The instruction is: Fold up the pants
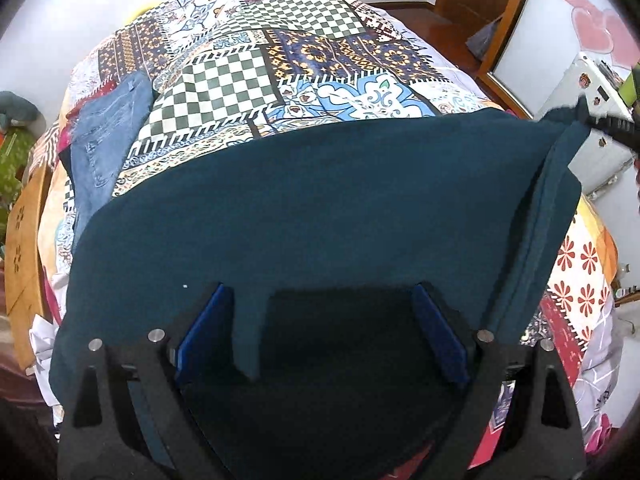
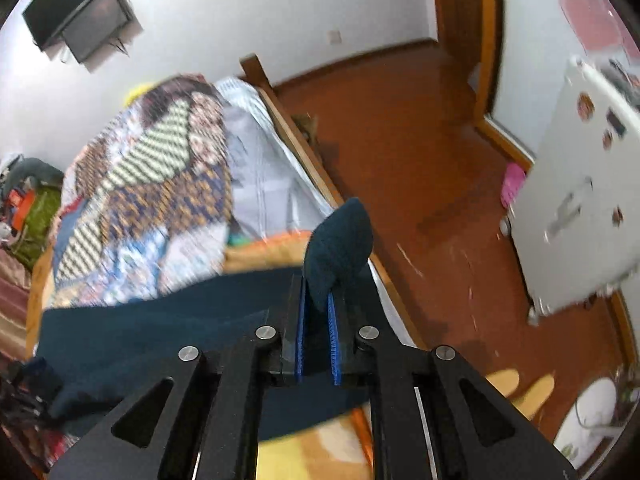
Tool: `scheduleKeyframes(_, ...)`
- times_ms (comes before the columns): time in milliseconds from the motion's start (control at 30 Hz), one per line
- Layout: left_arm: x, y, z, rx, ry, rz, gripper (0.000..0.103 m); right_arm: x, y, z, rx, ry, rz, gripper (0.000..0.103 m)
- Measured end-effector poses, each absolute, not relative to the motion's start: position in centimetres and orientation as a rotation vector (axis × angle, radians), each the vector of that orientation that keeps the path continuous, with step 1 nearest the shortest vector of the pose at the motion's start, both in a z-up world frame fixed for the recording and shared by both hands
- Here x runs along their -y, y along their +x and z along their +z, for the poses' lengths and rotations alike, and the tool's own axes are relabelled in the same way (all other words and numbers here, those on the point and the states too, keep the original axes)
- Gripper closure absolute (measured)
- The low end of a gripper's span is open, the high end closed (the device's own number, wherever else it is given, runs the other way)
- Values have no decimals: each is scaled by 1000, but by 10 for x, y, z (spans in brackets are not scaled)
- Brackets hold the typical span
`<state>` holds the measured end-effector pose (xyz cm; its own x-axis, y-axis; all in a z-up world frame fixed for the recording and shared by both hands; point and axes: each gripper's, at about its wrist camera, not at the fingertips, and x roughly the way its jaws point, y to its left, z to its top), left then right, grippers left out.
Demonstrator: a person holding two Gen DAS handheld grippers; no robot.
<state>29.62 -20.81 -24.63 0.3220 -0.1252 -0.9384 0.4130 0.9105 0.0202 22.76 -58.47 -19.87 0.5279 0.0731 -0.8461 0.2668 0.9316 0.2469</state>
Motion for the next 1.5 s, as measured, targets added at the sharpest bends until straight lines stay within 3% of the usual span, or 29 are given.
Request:
scheduleKeyframes(100, 212, 295, -247, -1195, 271, -365, 10, 588, 212, -209, -1042, 363, -141, 86)
scheduleKeyframes(233, 222, 291, -247, -1196, 253, -396, 10, 589, 201, -213, -1089, 273, -214, 58)
scheduleKeyframes(533, 228, 279, -222, -1115, 240, -428, 10, 570, 183, -175, -1041, 134, -240, 56)
scheduleKeyframes(633, 204, 279, -198, -1049, 181, -391, 10, 548, 183, -150, -972, 109, -199, 47)
scheduleKeyframes(667, 194, 278, -190, -1026, 165, -373, 10, 540, 183, -142, -947, 102, -178, 42)
scheduleKeyframes(1033, 11, 265, -127, -805, 16, -53, 10, 388, 219, -90, -767, 1, 152, 36)
scheduleKeyframes(1200, -83, 257, -138, -799, -30, 103, 10, 299, 237, -91, -760, -79, 320, 34)
scheduleKeyframes(1500, -227, 252, -220, -980, -164, 277, 10, 155, 277, -131, -864, -226, 539, 34)
